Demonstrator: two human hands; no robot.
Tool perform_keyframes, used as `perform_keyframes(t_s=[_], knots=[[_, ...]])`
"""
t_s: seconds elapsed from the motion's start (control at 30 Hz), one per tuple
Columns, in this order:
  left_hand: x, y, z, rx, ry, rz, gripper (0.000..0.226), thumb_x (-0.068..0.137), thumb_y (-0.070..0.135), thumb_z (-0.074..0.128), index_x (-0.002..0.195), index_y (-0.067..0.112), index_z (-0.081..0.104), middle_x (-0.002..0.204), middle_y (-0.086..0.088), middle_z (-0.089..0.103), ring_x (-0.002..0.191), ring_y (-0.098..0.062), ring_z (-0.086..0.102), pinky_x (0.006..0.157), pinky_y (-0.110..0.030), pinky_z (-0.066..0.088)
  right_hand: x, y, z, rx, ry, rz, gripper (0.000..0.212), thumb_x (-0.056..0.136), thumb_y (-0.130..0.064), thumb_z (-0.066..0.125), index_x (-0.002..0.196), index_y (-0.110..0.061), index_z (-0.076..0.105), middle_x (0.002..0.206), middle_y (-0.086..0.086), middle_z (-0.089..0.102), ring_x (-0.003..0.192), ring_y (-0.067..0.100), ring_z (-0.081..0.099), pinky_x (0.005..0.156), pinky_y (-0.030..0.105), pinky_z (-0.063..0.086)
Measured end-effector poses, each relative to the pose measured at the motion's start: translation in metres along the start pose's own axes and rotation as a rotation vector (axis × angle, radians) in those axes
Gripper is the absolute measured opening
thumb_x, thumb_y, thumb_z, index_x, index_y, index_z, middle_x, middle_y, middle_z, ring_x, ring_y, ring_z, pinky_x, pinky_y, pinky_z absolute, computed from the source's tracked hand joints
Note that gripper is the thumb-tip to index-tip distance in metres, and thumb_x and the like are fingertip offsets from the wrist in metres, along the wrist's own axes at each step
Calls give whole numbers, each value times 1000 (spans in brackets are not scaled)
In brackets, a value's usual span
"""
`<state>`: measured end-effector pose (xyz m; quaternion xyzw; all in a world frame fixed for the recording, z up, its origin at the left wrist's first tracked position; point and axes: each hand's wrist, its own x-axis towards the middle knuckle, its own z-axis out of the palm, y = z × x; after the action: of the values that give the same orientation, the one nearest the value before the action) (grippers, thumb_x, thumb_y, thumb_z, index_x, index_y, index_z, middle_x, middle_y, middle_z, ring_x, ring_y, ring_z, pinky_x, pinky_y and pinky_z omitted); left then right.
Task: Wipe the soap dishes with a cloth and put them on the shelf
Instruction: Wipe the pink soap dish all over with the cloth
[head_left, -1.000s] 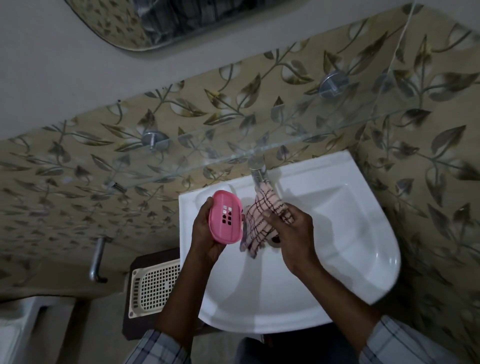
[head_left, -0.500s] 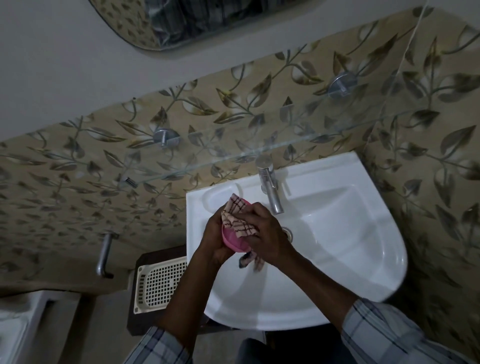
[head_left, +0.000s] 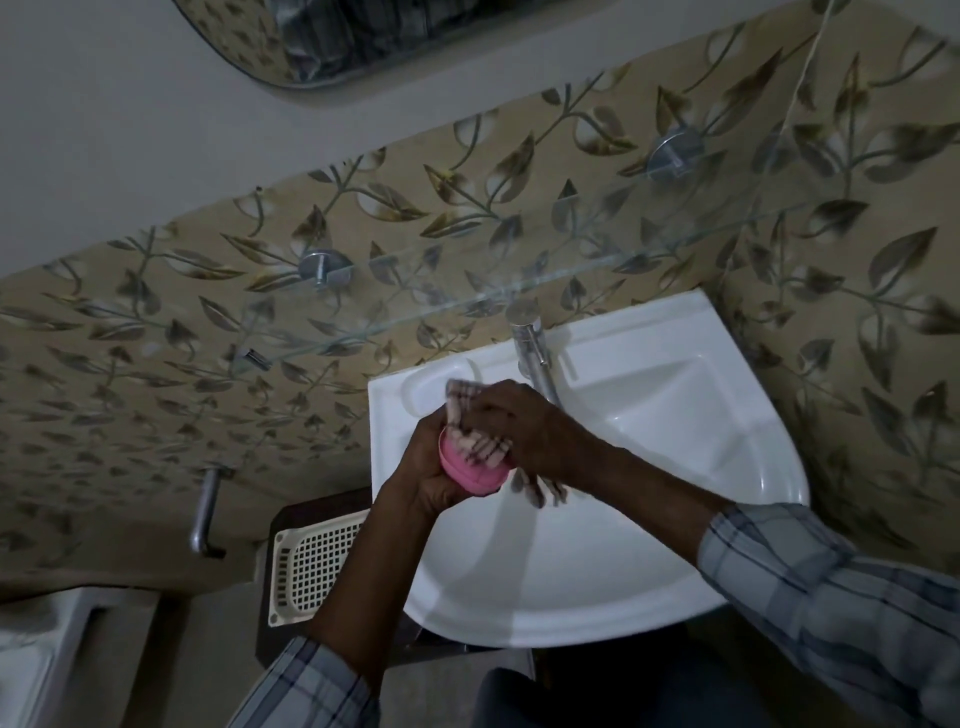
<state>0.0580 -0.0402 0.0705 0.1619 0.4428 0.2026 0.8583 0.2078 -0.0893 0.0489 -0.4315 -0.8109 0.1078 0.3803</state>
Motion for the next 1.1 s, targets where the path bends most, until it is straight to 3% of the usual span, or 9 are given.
perform_keyframes(t_s=[0.13, 0.3, 0.4, 0.47, 0.57, 0.67, 0.77, 0.93, 1.1], knots=[[7, 6, -7, 10, 23, 30, 53, 95, 37, 46, 68, 7, 80, 77, -8, 78, 71, -22, 77, 61, -40, 62, -3, -5, 13, -6, -40, 13, 46, 71, 14, 65, 115, 1, 67, 109, 22, 66, 96, 34, 59, 85, 41, 51], [8, 8, -9, -49, -32, 14, 51, 103, 46, 36, 111, 5, 65, 109, -13, 67, 98, -28, 66, 84, -41, 59, 0, 1, 2, 7, 20, 144, 53, 66, 13, 68, 116, -3, 68, 105, 20, 63, 93, 29, 55, 73, 32, 52], [7, 10, -2, -35, -52, 44, 60, 104, 45, 33, 112, -8, 61, 105, -15, 68, 92, -28, 69, 85, -40, 59, 3, -5, 3, 27, -35, -18, 39, 74, 18, 62, 109, 3, 70, 99, 20, 64, 93, 22, 57, 79, 30, 46], [7, 10, -1, -56, -74, 71, 52, 105, 41, 32, 118, -3, 58, 94, -15, 70, 80, -27, 70, 81, -40, 60, 8, -2, 3, 126, 100, 190, 32, 82, 13, 62, 113, 7, 67, 98, 16, 61, 93, 6, 57, 81, 23, 48], [7, 13, -6, -93, -59, 27, 59, 105, 42, 35, 98, 1, 76, 80, -17, 76, 70, -30, 75, 67, -38, 62, 15, -14, 5, 151, 107, 257, 27, 82, 9, 51, 105, 11, 65, 93, 23, 61, 87, 22, 56, 80, 34, 45], [-2, 11, 3, -15, -192, 52, 45, 101, 30, 48, 113, -9, 67, 107, -29, 72, 100, -40, 71, 95, -48, 57, 10, -14, 6, 25, -61, 38, 39, 75, 12, 61, 114, 7, 67, 100, 25, 62, 91, 34, 59, 80, 39, 50], [3, 15, 1, 6, -122, 177, 43, 75, 26, 72, 111, 3, 66, 99, -19, 73, 88, -31, 73, 85, -42, 60, 19, -1, 1, 95, 40, 241, 42, 83, 3, 63, 125, -2, 64, 112, 24, 59, 104, 38, 58, 86, 48, 53], [9, 13, -5, 30, 42, 281, 37, 100, 35, 49, 113, 7, 69, 101, -13, 73, 91, -27, 68, 88, -39, 51, 32, -9, 6, 241, 160, 570, 41, 91, -25, 49, 128, -15, 62, 114, 14, 57, 106, 25, 59, 91, 36, 52], [16, -5, -8, 77, 117, 428, 36, 102, 35, 47, 105, 12, 75, 97, -13, 76, 83, -26, 74, 76, -39, 58, 41, -15, 13, 163, 191, 788, 24, 93, -15, 57, 109, -4, 71, 104, 18, 66, 99, 28, 63, 85, 33, 49]])
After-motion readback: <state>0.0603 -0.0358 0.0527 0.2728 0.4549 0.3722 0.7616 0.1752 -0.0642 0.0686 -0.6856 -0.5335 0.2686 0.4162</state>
